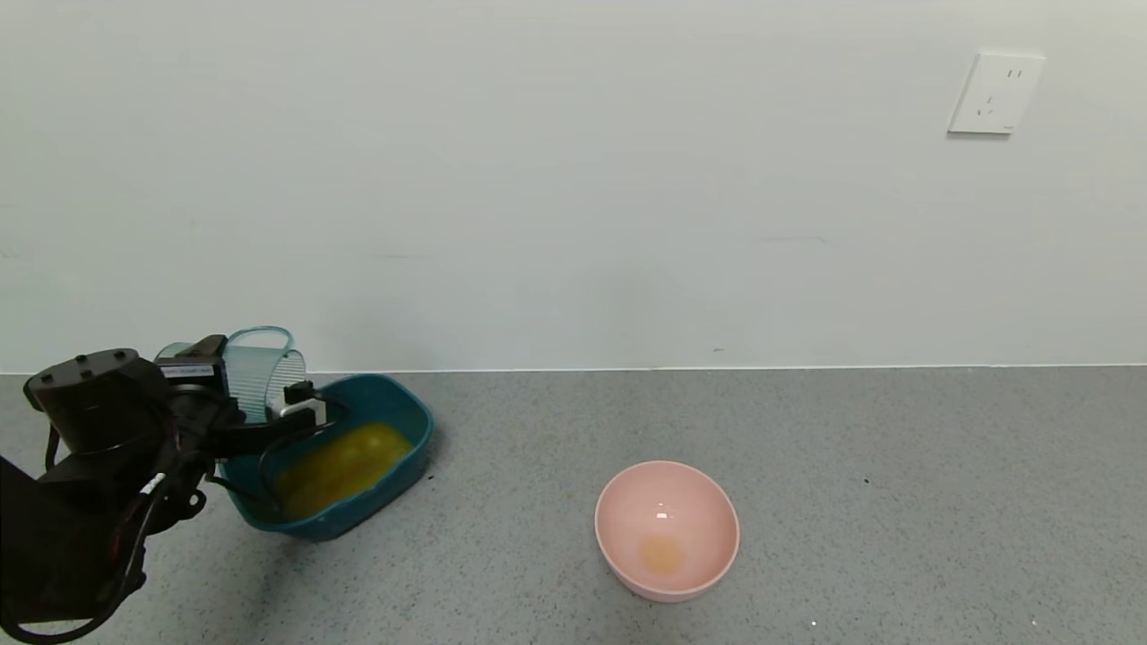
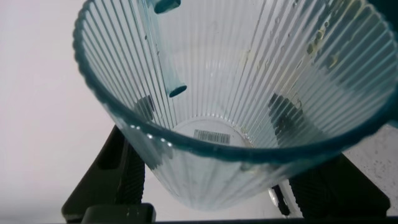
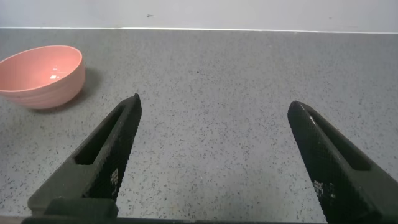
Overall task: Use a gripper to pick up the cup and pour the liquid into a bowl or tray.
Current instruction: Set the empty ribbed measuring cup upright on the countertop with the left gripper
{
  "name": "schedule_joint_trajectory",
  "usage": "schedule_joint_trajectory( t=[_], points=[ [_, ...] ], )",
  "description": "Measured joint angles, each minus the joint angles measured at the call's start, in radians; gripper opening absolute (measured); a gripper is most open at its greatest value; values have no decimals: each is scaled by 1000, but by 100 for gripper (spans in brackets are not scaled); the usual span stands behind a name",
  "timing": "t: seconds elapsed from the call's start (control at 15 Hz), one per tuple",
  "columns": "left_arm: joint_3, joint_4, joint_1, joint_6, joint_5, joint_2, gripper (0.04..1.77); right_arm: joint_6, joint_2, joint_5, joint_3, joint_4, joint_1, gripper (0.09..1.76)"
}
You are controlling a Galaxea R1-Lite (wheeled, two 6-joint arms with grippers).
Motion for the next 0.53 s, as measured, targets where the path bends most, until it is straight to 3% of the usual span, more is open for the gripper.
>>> schedule_joint_trajectory(
  t=[0.2,0.53],
  points=[
    [19,-69,1,-7,-1,-1,129,0,0,0,0,0,0,171],
    [74,-80,-11,-141,-3,-10,129,0,0,0,0,0,0,171]
  ],
)
